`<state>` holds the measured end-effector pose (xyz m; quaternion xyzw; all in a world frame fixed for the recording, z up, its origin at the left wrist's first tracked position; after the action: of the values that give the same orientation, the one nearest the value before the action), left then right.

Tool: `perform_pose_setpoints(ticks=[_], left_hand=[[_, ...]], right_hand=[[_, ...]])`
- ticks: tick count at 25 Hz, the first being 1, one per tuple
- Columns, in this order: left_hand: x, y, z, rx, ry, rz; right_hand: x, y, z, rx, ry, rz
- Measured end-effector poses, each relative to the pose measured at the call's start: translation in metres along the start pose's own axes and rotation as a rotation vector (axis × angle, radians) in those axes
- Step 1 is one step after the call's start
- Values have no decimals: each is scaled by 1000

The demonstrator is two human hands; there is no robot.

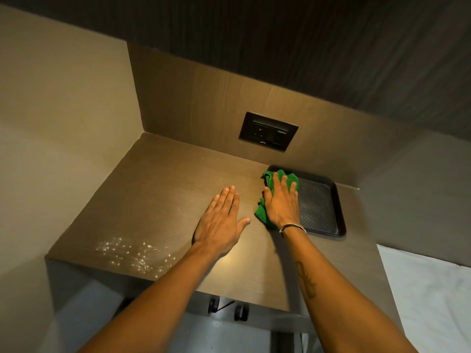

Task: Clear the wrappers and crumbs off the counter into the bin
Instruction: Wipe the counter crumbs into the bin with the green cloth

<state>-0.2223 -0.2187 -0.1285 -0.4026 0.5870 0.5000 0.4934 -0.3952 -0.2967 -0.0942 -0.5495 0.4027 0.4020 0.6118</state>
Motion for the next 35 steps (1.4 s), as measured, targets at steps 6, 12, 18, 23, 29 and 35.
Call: perform_pose_setpoints(ticks=[6,12,18,23,29,35], left_hand=[[-4,0,2,6,16,38],[-5,-2,-4,12,-3,36],[-49,-26,35,-2,123,134],[-35,-98,193,-71,308,196],[82,-188,373,-402,53,152],[266,-230,431,-529,-126,155]], right_hand=[[-7,-4,-2,-13,178,27],[-38,-13,6,-39,322,-19],[-64,-80,92,-281,578,-277],[30,-145,254,-572,419,-298],[184,-177,386,-791,107,-151],[391,-117,378,-660,-261,36]])
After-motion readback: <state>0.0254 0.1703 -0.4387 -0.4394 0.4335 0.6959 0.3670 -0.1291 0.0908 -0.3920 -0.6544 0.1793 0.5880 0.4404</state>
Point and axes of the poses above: each hand's wrist, its own z-axis away from the middle knuckle, its own x-axis out of the palm, y = z × x, the point moved 7 cm from there along -z, towards the middle knuckle, and after that the axes turned 1 degree about -z, right-handed, at the moved point
